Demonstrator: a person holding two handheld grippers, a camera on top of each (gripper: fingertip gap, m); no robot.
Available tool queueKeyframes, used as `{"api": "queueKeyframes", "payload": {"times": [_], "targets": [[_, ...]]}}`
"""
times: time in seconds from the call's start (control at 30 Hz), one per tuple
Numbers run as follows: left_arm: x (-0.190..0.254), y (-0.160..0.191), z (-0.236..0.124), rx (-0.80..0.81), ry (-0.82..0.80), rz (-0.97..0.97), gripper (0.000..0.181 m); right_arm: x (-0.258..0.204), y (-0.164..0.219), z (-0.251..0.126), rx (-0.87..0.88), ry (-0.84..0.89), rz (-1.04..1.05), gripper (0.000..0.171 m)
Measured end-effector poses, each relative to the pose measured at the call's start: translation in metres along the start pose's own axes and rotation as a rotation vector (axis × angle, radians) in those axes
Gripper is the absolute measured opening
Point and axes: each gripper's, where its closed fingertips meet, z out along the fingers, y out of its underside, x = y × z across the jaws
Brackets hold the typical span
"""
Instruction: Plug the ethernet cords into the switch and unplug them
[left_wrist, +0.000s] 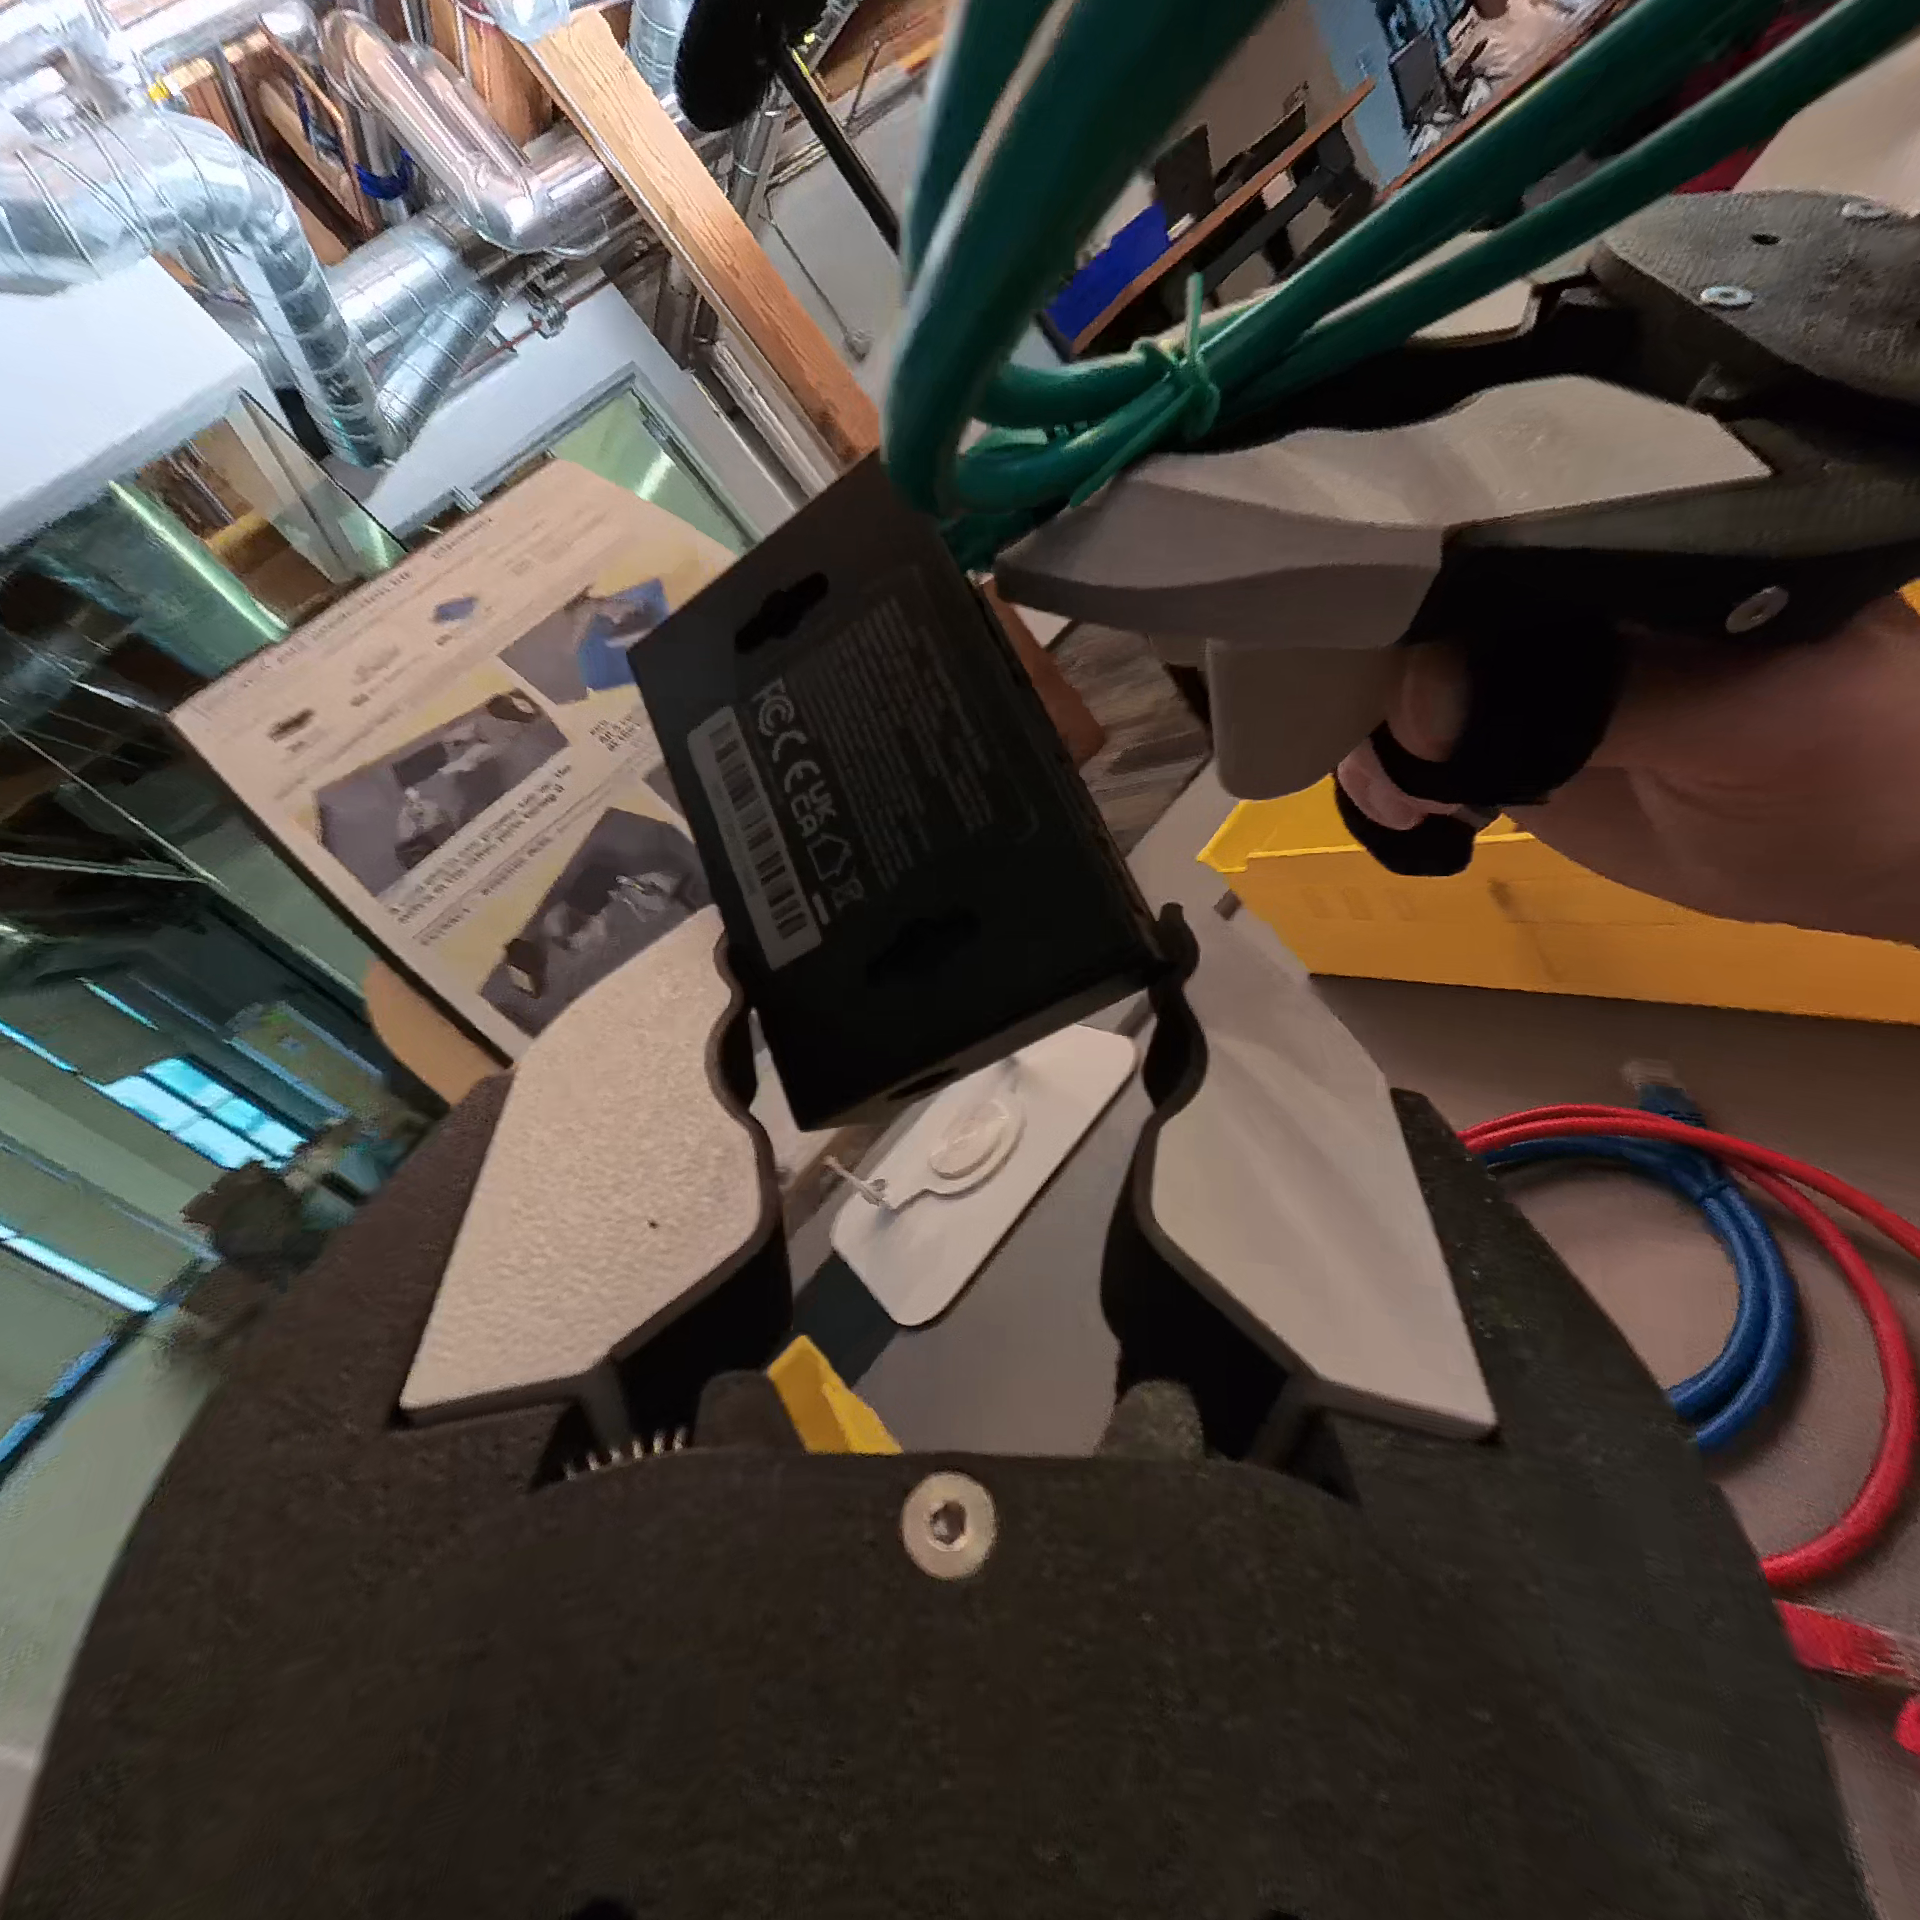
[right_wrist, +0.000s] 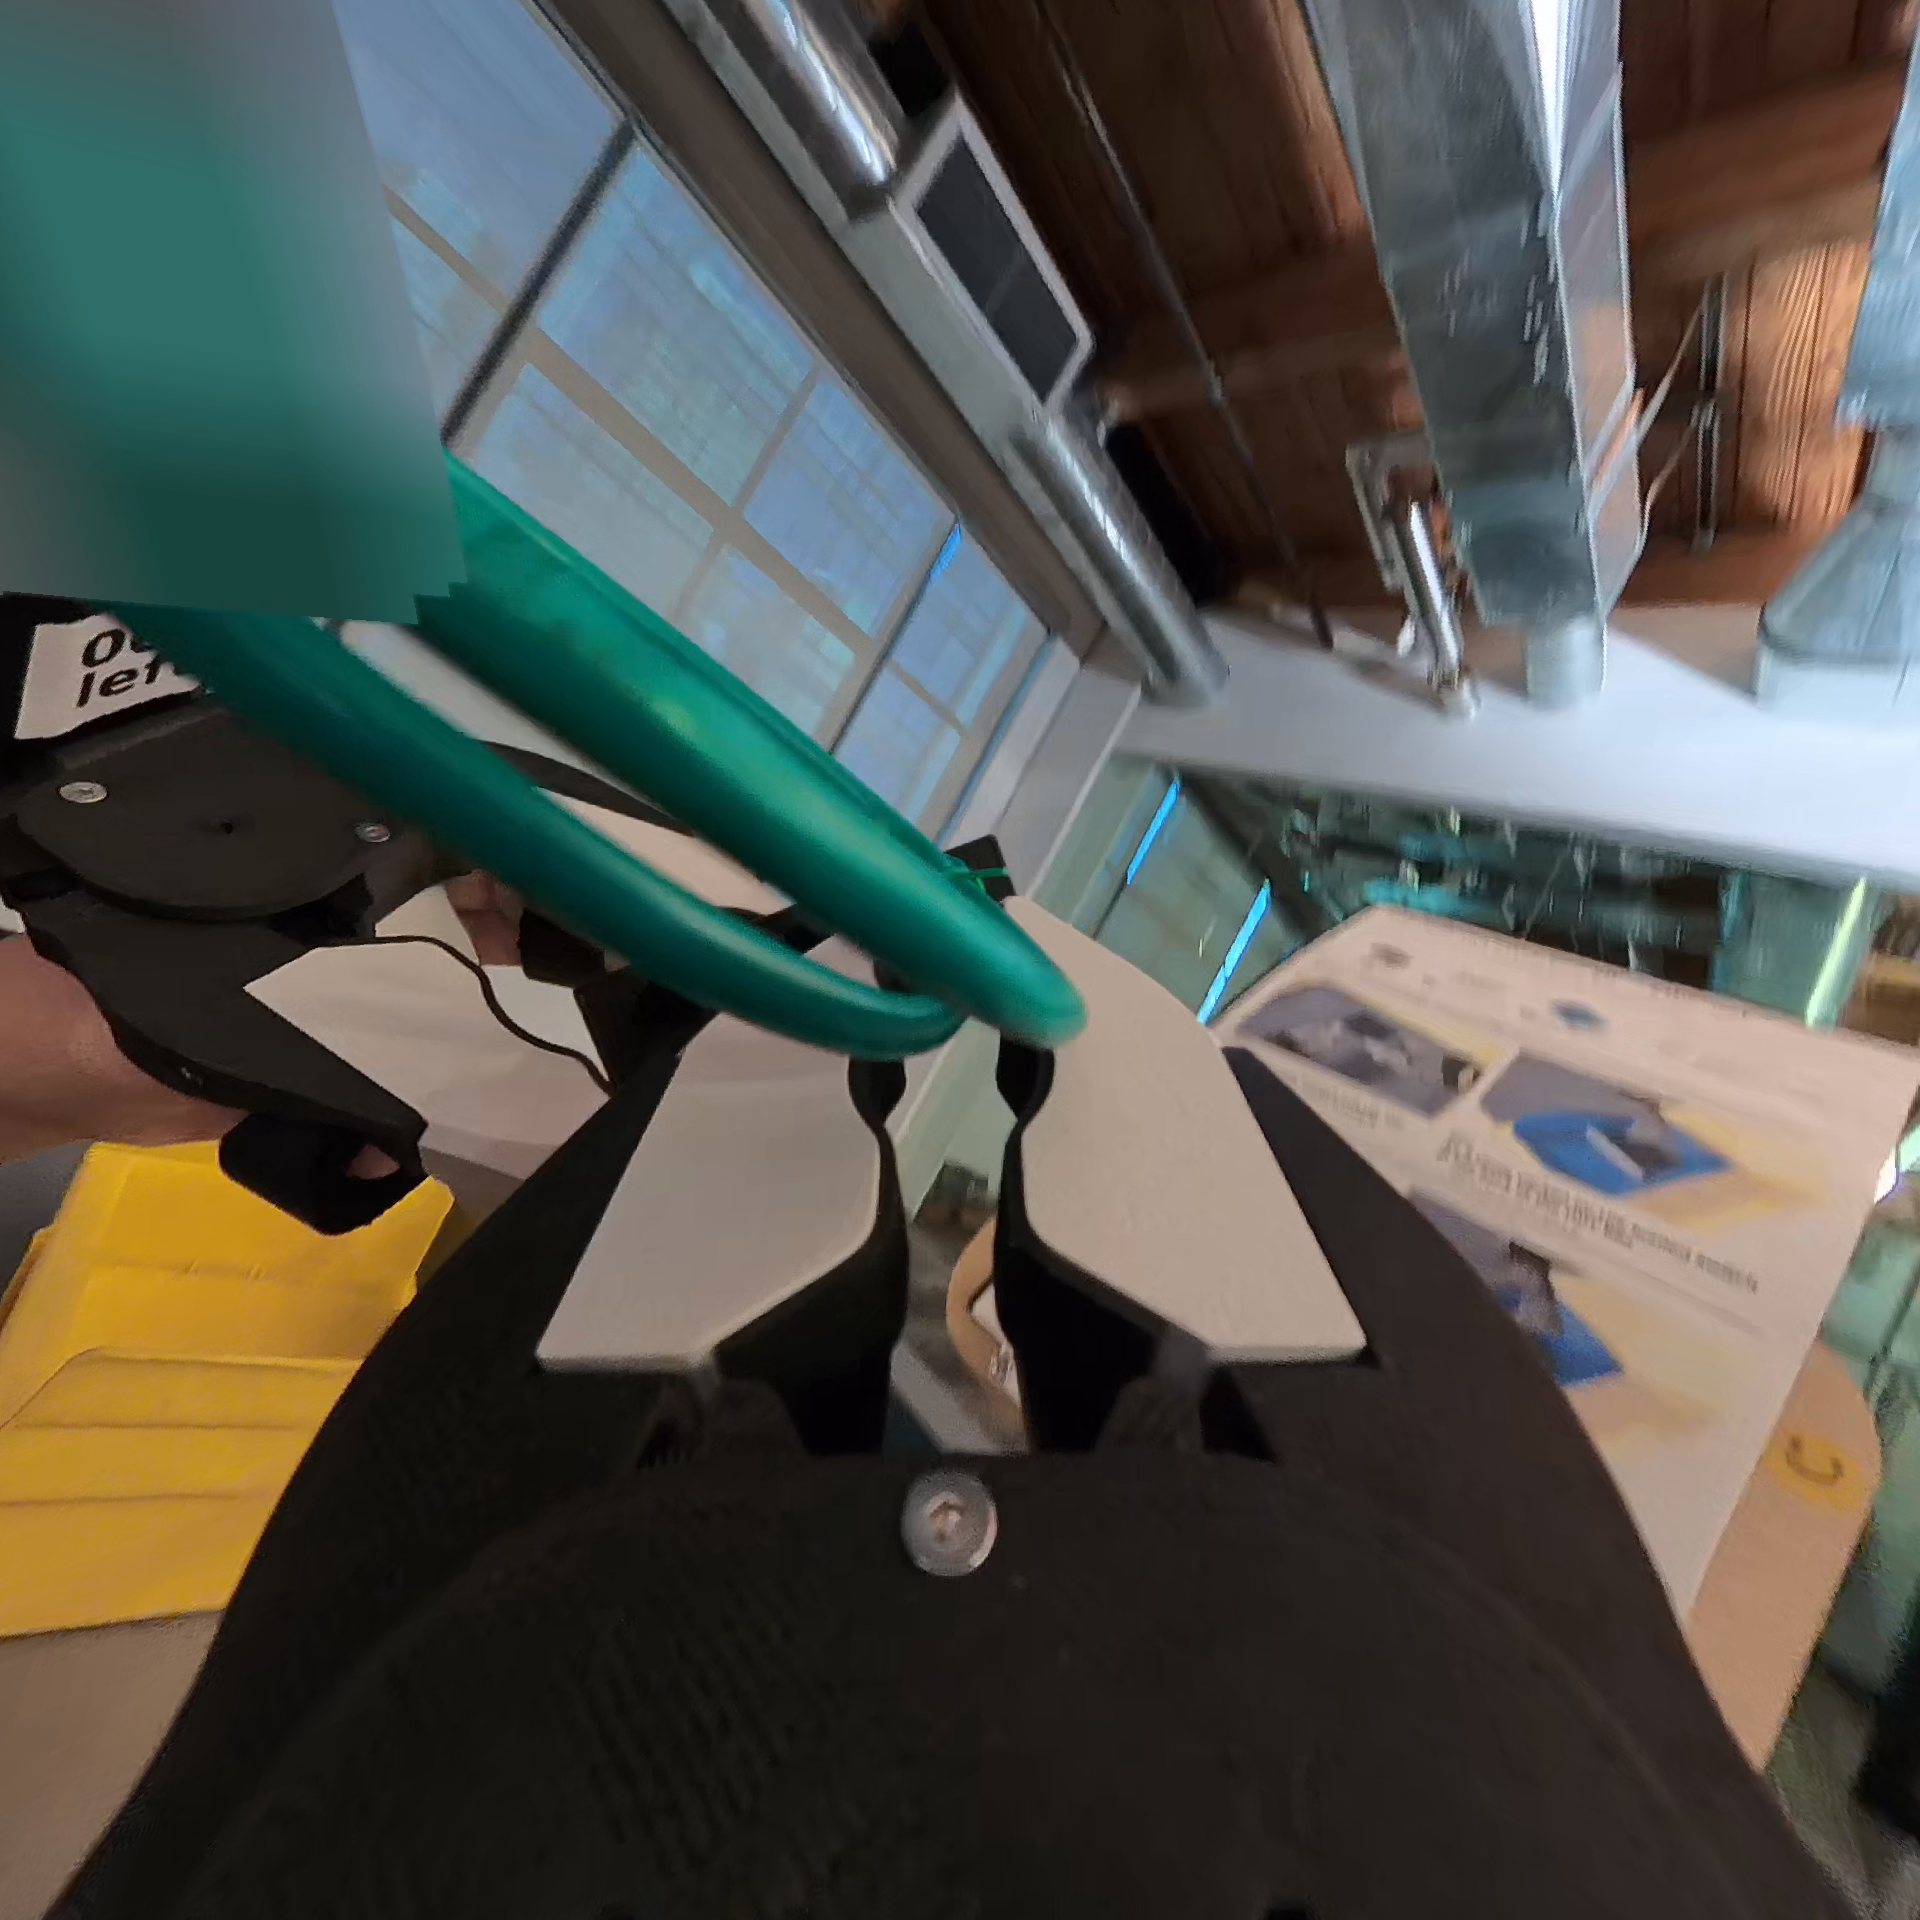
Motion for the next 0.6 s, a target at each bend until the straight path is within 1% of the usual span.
{"api": "queueKeyframes", "payload": {"times": [0.17,0.33,0.43,0.6], "targets": [[0.002,0.013,0.007,0.010,0.127,-0.225,0.074,0.004,0.019,0.011,-0.187,0.045,0.059,0.014],[0.001,0.015,0.010,0.065,0.229,-0.477,0.074,0.008,0.034,0.016,-0.346,0.108,0.196,0.014],[-0.001,0.013,0.009,0.106,0.267,-0.617,0.075,0.009,0.039,0.018,-0.387,0.147,0.265,0.014],[-0.013,0.007,0.006,0.200,0.302,-0.849,0.075,0.005,0.044,0.019,-0.417,0.190,0.277,0.014]]}}
